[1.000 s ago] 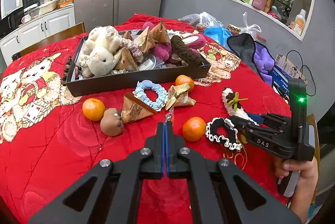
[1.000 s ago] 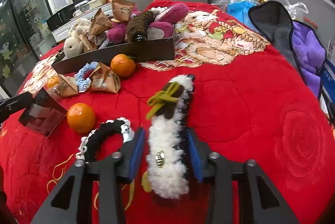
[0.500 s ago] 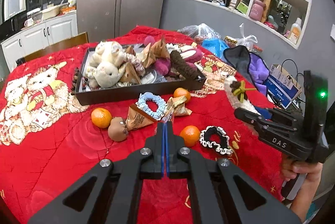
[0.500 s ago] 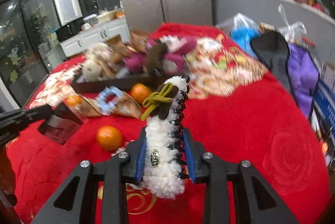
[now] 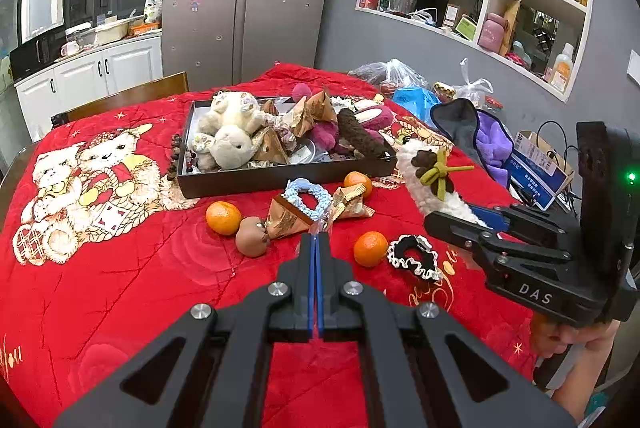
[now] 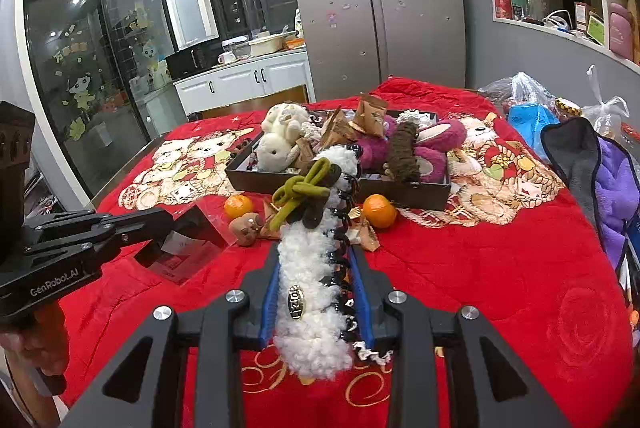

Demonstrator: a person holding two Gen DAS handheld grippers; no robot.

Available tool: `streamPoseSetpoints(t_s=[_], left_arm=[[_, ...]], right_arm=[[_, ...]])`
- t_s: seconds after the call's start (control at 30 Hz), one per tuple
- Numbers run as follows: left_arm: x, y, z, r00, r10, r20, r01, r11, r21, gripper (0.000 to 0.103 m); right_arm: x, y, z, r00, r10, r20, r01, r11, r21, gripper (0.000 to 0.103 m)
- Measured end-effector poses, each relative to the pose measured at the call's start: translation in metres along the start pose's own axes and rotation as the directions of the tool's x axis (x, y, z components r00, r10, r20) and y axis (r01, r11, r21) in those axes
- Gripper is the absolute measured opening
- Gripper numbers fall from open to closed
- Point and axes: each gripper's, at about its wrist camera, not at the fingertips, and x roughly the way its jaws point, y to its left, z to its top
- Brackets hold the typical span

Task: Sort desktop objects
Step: 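Carry the caterpillar plush over the dark tray with the right tool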

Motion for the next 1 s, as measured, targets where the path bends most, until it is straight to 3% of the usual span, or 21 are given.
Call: streamPoseSetpoints(t_s=[0.23, 0.43, 0.53, 0.67, 1.0], left_arm=[[-0.003, 0.007, 0.005, 1.0, -0.016, -0.001, 0.016, 1.0, -0.022, 0.001], [-0.004, 0.011, 0.038, 1.0, 0.001, 0.03, -0.002, 1.0, 0.009, 0.001], [0.002, 0.014, 0.062, 0.996, 0.047, 0.071, -0.05, 0.998, 0.037, 0.001], [0.022, 0.02, 0.097, 0.994, 0.075, 0.08, -0.08, 0.995, 0.062, 0.001], [0.101, 0.042, 0.183, 0.993, 0.069, 0.096, -0.071, 0.997, 0.015, 0.001]], right_arm=[[0.004, 0.006, -0.001, 1.0, 0.015, -0.008, -0.015, 1.0, 0.016, 0.032], [0.008, 0.014, 0.023, 0.999, 0.034, 0.003, -0.034, 0.999, 0.028, 0.032], [0.014, 0.019, 0.042, 0.999, 0.044, 0.011, -0.044, 0.999, 0.01, 0.032], [0.032, 0.022, 0.078, 0.998, 0.065, 0.008, -0.065, 0.998, 0.001, 0.032], [0.097, 0.008, 0.155, 1.0, -0.013, -0.007, 0.013, 1.0, -0.018, 0.032]])
